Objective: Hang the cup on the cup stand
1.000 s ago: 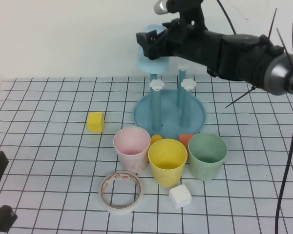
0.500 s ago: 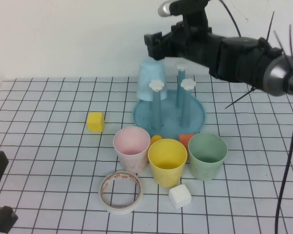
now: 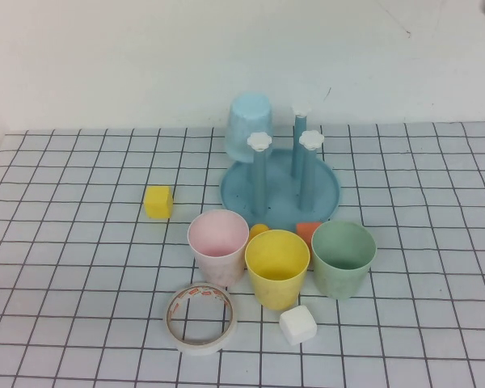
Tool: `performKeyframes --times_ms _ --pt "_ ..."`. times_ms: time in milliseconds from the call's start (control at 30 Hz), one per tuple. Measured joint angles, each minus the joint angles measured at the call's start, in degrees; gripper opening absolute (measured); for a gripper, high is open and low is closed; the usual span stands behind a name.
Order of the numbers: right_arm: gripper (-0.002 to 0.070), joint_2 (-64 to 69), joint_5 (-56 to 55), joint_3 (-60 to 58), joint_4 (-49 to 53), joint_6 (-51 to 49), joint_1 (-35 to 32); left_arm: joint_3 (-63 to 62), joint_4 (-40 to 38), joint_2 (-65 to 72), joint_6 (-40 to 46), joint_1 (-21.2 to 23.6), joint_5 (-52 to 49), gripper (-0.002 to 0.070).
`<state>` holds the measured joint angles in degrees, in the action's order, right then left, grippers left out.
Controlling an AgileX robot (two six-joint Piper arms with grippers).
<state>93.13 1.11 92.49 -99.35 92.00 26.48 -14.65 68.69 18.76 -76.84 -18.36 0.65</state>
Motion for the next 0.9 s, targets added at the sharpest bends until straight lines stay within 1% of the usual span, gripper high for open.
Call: performKeyframes --times_ms 233,267,300,433,533,733,900 --pt "0.0000 -21.01 0.48 -23.61 0.00 3.09 0.06 5.58 0.00 -8.49 0.00 0.00 -0.65 -0.0001" --pt "0.0000 -24.47 0.62 -26.55 0.00 3.33 0.06 5.87 0.10 -9.35 0.00 0.00 -0.65 -0.0001" --pt "0.0000 -30.85 0.73 -31.50 0.00 3.59 0.06 6.37 0.49 -10.27 0.00 0.00 -0.65 -0.0001" --pt "0.0000 -44.68 0.73 -41.43 0.00 3.96 0.06 6.50 1.30 -10.52 0.00 0.00 -0.65 -0.0001" --pt "-0.0001 -56.05 -0.40 -47.23 0.00 4.09 0.06 6.50 1.71 -10.52 0.12 0.00 -0.65 -0.0001" --pt "-0.0001 -75.70 -3.90 -56.89 0.00 2.85 0.06 6.50 5.26 -10.52 0.12 0.00 -0.65 -0.0001" --pt "-0.0001 -84.83 -6.79 -61.78 0.00 1.86 0.06 6.50 7.22 -10.52 0.12 0.00 -0.65 -0.0001"
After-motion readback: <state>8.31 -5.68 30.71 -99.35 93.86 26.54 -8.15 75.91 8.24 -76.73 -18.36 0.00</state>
